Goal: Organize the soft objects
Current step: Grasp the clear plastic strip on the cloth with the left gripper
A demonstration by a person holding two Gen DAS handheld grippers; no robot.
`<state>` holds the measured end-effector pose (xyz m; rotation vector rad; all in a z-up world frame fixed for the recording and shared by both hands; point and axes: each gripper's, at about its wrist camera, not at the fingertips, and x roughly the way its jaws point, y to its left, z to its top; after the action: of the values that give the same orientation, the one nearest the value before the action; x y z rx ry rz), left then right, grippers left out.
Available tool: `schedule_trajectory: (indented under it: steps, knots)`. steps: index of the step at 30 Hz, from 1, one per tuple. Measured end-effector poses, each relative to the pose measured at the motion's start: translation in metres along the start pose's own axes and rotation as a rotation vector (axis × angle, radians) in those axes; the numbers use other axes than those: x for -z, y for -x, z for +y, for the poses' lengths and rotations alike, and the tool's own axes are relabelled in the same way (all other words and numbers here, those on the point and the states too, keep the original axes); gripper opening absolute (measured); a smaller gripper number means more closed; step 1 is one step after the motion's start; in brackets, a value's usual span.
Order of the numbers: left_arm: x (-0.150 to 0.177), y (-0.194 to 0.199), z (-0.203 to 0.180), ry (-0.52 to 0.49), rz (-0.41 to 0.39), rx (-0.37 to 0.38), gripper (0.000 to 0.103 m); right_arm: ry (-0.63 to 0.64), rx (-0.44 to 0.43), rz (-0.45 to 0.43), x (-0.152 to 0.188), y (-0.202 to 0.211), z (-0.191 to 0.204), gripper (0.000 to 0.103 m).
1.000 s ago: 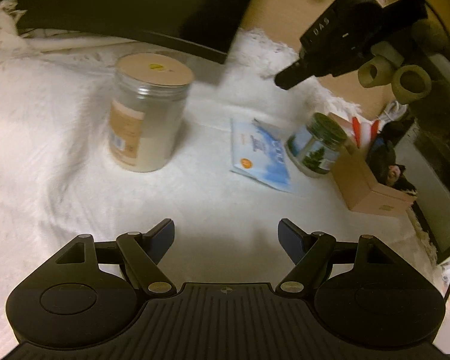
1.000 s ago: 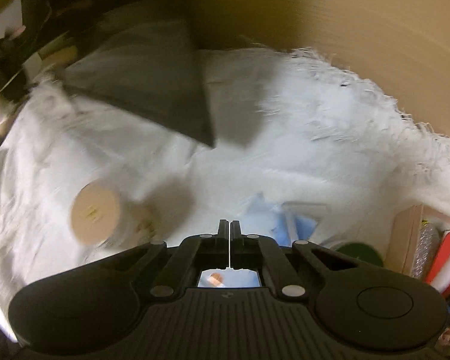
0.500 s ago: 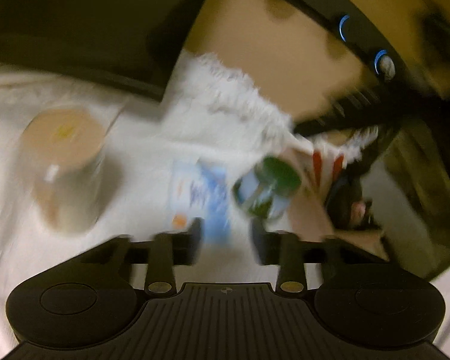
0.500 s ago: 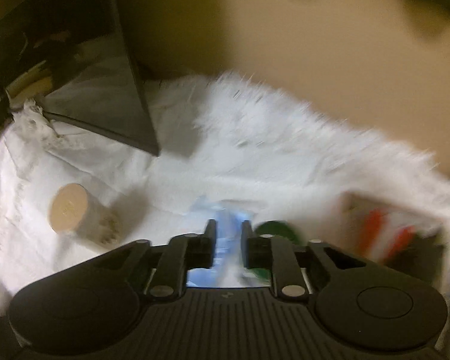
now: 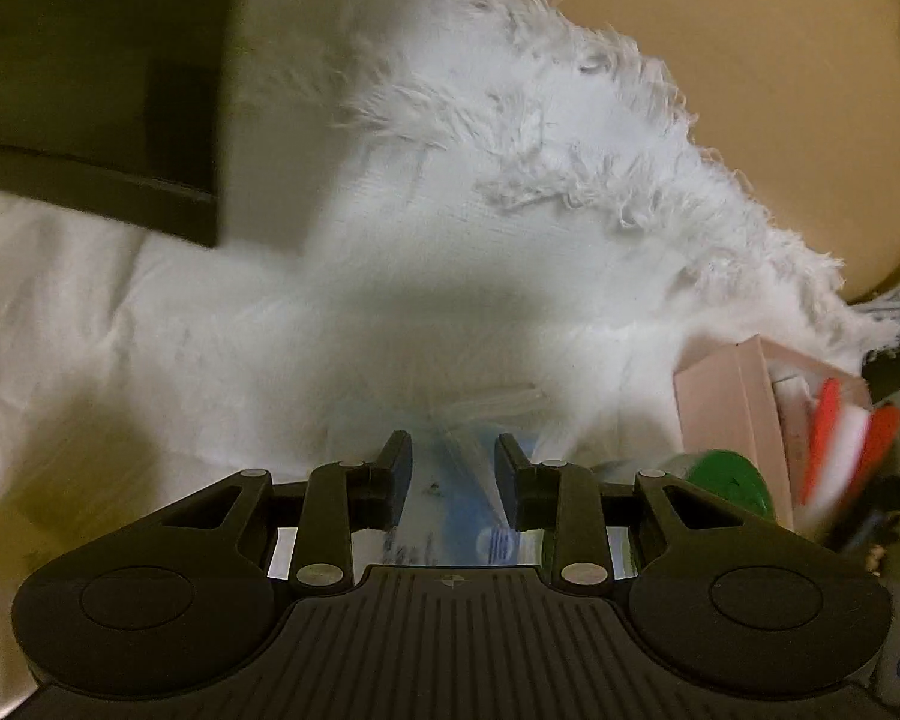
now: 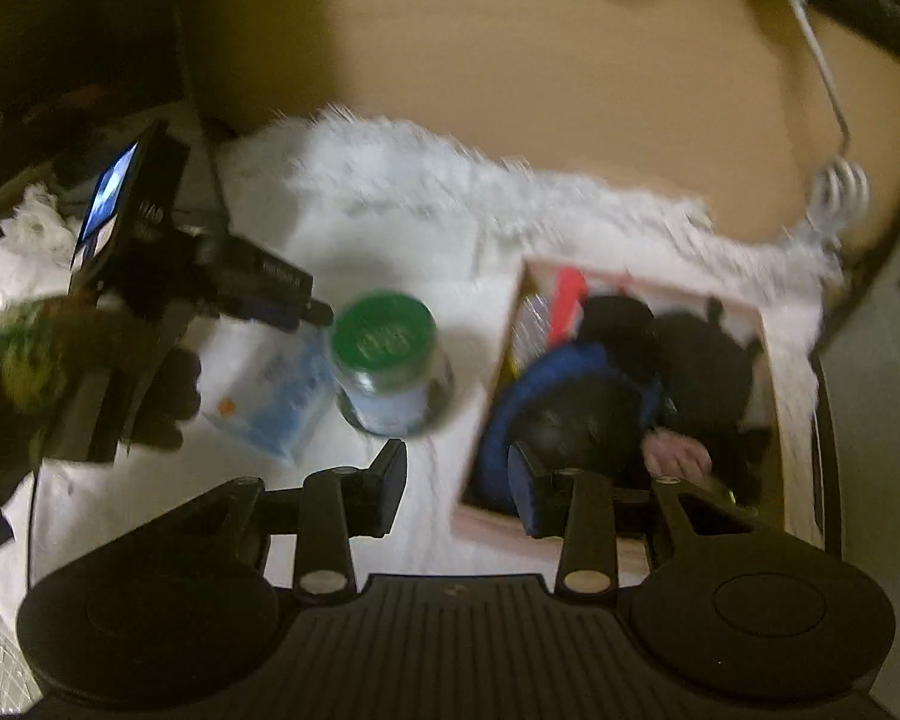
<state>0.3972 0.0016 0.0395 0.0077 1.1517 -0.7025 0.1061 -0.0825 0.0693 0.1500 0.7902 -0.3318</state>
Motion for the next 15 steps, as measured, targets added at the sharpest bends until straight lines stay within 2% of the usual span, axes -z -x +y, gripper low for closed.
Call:
schedule_trajectory:
  steps: [5, 8, 15]
  knots:
    - [-0.004, -0.021, -0.02, -0.063, -0.024, -0.053, 0.033, -0.02, 0.021, 0.039, 0.018, -0.006, -0.007, 0.037]
    - [-0.004, -0.03, -0.033, -0.134, -0.041, -0.095, 0.032, -0.023, 0.027, 0.054, 0.023, -0.009, -0.005, 0.037]
    - [-0.006, -0.035, -0.03, -0.169, -0.019, -0.068, 0.032, -0.011, 0.031, 0.047, 0.027, -0.004, -0.004, 0.037]
